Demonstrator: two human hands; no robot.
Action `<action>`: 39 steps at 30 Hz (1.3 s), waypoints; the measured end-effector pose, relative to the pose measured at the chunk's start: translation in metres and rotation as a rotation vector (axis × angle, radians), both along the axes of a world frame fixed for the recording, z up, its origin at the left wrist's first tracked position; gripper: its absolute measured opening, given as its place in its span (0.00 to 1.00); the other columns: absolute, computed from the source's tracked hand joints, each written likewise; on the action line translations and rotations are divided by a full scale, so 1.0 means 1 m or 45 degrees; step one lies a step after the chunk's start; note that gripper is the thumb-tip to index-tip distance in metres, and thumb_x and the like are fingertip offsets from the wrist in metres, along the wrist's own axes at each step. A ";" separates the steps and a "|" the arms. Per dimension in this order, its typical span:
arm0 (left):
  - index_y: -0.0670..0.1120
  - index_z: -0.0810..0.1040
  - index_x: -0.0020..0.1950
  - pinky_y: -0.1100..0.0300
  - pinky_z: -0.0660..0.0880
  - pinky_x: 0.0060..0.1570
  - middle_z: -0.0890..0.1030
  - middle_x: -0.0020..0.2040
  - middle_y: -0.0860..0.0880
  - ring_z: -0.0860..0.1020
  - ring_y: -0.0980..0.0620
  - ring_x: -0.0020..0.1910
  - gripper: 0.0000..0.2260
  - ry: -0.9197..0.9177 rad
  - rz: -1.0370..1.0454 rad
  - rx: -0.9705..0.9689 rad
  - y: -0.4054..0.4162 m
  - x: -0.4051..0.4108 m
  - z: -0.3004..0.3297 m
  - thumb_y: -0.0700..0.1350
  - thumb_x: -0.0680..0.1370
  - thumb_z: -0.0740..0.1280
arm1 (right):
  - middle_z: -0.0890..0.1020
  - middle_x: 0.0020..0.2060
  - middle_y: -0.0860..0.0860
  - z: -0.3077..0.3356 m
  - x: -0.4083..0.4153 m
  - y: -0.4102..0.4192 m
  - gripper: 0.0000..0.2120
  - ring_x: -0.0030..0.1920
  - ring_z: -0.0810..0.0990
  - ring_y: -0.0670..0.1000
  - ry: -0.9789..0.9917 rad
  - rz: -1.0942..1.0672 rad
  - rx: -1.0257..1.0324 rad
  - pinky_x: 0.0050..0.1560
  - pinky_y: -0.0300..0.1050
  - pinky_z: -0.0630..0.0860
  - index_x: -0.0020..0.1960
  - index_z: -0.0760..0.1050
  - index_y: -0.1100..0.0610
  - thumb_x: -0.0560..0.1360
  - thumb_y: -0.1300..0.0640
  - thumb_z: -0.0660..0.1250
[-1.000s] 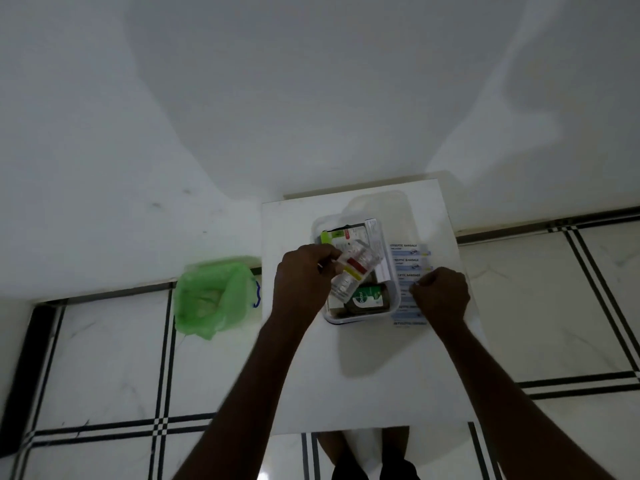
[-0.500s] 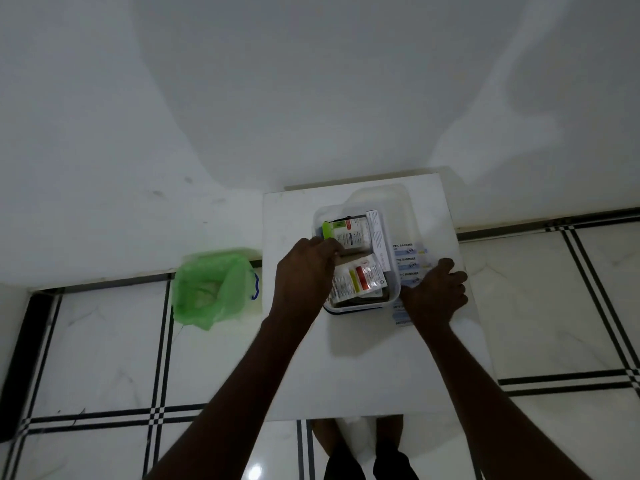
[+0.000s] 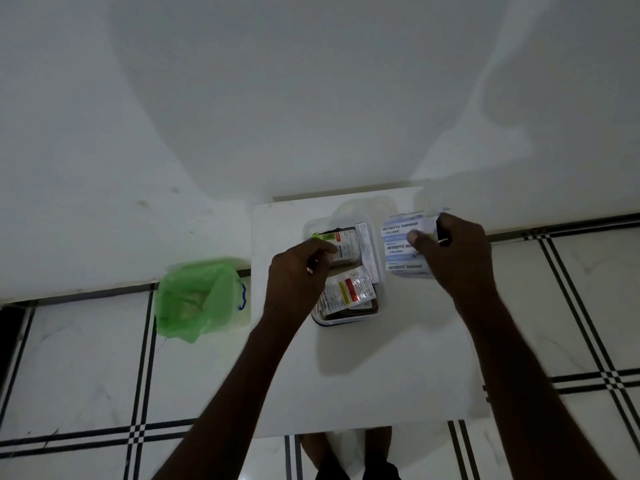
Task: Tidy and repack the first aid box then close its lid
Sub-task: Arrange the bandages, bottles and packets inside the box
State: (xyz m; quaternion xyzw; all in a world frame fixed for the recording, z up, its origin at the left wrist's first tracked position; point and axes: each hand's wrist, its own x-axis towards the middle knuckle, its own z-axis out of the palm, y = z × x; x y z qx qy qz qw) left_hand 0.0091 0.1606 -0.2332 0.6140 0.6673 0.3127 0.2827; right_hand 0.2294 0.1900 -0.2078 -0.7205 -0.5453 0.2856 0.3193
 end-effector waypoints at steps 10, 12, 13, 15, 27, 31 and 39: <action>0.49 0.81 0.50 0.46 0.82 0.42 0.85 0.40 0.49 0.84 0.47 0.37 0.09 -0.142 0.299 -0.208 0.006 -0.005 -0.013 0.49 0.72 0.71 | 0.86 0.47 0.53 -0.030 -0.064 0.001 0.17 0.36 0.80 0.47 0.000 0.309 -0.270 0.37 0.34 0.74 0.53 0.78 0.58 0.69 0.54 0.77; 0.49 0.79 0.53 0.48 0.79 0.45 0.83 0.43 0.50 0.81 0.49 0.41 0.09 0.083 0.293 -0.122 0.005 0.001 -0.021 0.46 0.73 0.70 | 0.86 0.49 0.54 -0.038 -0.070 -0.005 0.15 0.38 0.80 0.48 -0.119 0.284 -0.197 0.35 0.32 0.69 0.54 0.77 0.59 0.70 0.54 0.75; 0.48 0.78 0.55 0.49 0.78 0.45 0.82 0.45 0.49 0.80 0.49 0.43 0.11 0.147 0.282 -0.075 0.004 0.003 -0.022 0.45 0.74 0.70 | 0.86 0.50 0.54 -0.040 -0.072 -0.008 0.15 0.40 0.82 0.50 -0.165 0.274 -0.162 0.35 0.31 0.69 0.54 0.77 0.59 0.71 0.53 0.74; 0.49 0.76 0.60 0.51 0.77 0.45 0.78 0.50 0.49 0.77 0.50 0.49 0.14 0.232 0.263 -0.013 0.001 0.006 -0.022 0.47 0.74 0.70 | 0.86 0.51 0.54 -0.044 -0.073 -0.013 0.16 0.44 0.85 0.53 -0.229 0.260 -0.094 0.38 0.34 0.74 0.56 0.75 0.59 0.73 0.52 0.72; 0.49 0.82 0.56 0.48 0.83 0.44 0.86 0.45 0.50 0.84 0.51 0.39 0.11 -0.024 0.236 -0.326 -0.004 -0.019 -0.031 0.49 0.75 0.69 | 0.86 0.42 0.57 -0.074 -0.026 -0.007 0.04 0.39 0.84 0.57 0.059 -0.188 -0.326 0.48 0.53 0.82 0.43 0.80 0.55 0.75 0.59 0.67; 0.48 0.84 0.53 0.50 0.83 0.42 0.87 0.41 0.50 0.84 0.51 0.37 0.10 0.055 0.233 -0.256 -0.002 -0.026 -0.026 0.46 0.73 0.69 | 0.86 0.42 0.61 -0.101 -0.022 0.002 0.09 0.41 0.85 0.60 0.128 0.135 -0.802 0.50 0.55 0.83 0.50 0.82 0.65 0.72 0.62 0.69; 0.51 0.85 0.51 0.48 0.84 0.38 0.87 0.37 0.50 0.85 0.50 0.32 0.11 -0.105 0.344 -0.319 -0.010 -0.065 -0.023 0.46 0.70 0.68 | 0.86 0.36 0.57 -0.096 -0.032 0.002 0.06 0.42 0.86 0.58 0.092 0.159 -0.593 0.50 0.51 0.82 0.41 0.84 0.61 0.69 0.58 0.72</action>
